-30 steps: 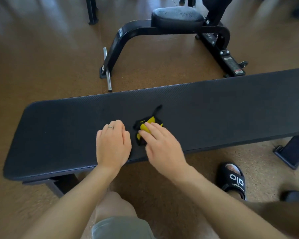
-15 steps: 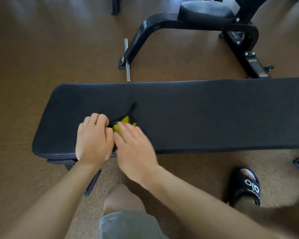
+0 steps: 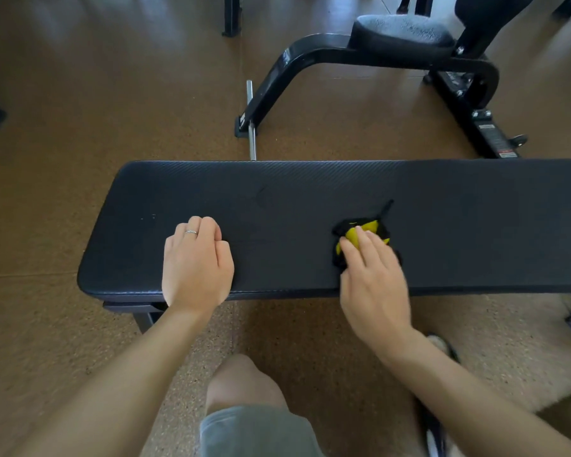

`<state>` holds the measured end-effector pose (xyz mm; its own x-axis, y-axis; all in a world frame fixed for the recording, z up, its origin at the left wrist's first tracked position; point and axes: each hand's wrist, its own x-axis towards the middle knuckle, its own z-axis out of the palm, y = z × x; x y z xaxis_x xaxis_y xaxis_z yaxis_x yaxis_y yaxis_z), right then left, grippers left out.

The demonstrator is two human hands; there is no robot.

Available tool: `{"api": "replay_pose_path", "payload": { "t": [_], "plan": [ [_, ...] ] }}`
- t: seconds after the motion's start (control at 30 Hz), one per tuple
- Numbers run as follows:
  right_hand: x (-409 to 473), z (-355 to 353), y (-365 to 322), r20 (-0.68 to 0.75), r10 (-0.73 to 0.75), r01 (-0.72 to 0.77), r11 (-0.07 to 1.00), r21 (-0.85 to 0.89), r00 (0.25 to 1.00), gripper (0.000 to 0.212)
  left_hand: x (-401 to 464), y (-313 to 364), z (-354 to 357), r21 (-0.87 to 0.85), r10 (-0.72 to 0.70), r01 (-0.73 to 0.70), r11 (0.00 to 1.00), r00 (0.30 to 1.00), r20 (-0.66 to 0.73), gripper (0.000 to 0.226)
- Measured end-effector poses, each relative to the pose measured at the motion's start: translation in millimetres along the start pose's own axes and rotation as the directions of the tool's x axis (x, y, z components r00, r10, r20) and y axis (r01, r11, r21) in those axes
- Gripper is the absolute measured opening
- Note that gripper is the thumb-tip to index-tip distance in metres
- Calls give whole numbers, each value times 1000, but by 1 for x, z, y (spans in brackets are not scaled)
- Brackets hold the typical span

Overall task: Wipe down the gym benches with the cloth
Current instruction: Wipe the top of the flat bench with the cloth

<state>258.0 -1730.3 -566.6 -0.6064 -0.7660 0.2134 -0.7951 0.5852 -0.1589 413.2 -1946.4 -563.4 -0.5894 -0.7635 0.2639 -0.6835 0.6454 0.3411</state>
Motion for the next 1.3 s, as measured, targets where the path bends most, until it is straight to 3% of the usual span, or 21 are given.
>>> {"api": "replay_pose_path", "payload": {
  "t": [0.23, 0.43, 0.57, 0.73, 0.8, 1.0, 1.13, 1.2, 1.3],
  "plan": [
    [21, 28, -117, 52, -348, 338, 930, 143, 936, 49, 0, -3, 3, 11, -24, 25, 1000, 1000, -7, 16],
    [32, 8, -43, 197, -567, 545, 824, 155, 800, 49, -1, 2, -2, -13, -26, 26, 1000, 1000, -9, 23],
    [26, -6, 1, 240, -527, 504, 850, 153, 815, 53, -2, 4, -1, -33, -67, 66, 997, 997, -26, 21],
    [81, 9, -40, 259, -687, 649, 726, 226, 679, 56, -2, 6, 1, -44, -86, 84, 996, 994, -62, 17],
    [116, 26, -66, 218, -721, 677, 693, 248, 658, 56, -3, 7, 1, -48, -97, 94, 994, 993, -71, 17],
    [182, 52, -89, 129, -700, 649, 704, 286, 702, 49, -1, 3, 2, -26, -63, 62, 998, 997, -38, 14],
    [197, 41, -4, 150, -528, 491, 842, 225, 836, 59, -1, 4, 1, -5, -81, 81, 997, 997, -17, 15],
    [193, 26, 52, 136, -391, 361, 911, 198, 910, 51, 0, 5, 1, 2, -81, 82, 997, 997, -12, 14],
    [178, 8, 95, 176, -256, 237, 964, 118, 951, 43, 0, 5, 2, 15, -77, 77, 997, 997, -6, 13]
  ]
}}
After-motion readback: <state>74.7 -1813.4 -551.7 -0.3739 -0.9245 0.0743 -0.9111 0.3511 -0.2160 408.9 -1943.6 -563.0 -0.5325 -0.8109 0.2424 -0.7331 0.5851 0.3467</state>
